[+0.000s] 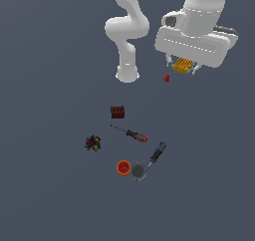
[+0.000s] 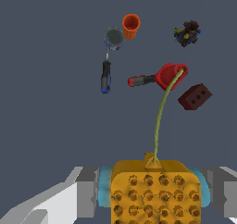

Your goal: Pick up a designated object from a clutter of objects.

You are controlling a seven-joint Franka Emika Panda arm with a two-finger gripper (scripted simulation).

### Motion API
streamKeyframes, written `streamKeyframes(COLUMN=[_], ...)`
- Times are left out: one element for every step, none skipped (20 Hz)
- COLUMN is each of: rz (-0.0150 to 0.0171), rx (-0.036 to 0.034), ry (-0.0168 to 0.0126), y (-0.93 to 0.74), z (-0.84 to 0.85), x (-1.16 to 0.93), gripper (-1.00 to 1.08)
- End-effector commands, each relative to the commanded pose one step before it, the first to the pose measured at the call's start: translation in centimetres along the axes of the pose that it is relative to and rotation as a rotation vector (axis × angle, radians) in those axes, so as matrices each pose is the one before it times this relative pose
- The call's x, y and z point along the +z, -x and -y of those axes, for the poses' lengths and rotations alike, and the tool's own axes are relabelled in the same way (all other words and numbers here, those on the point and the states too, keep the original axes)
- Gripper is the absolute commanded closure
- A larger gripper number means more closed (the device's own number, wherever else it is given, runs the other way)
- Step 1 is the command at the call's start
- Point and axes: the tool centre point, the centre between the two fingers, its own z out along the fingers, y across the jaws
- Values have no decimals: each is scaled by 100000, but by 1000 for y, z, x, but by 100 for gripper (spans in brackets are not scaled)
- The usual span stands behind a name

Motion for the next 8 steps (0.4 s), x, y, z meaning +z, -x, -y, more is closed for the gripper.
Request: streamKeyframes(rz=[29, 0, 0, 0, 0, 0, 0, 0], rx=[104, 0, 0, 0, 0, 0, 0, 0], ry=[34, 0, 0, 0, 0, 0, 0, 0], y=[50, 17, 12, 9, 6, 4, 2, 1], z=[368, 118, 100, 82, 64, 46, 28, 9], x=[-1040, -282, -234, -188, -143, -101, -60, -20], gripper=[108, 108, 108, 108, 108, 108, 108, 108])
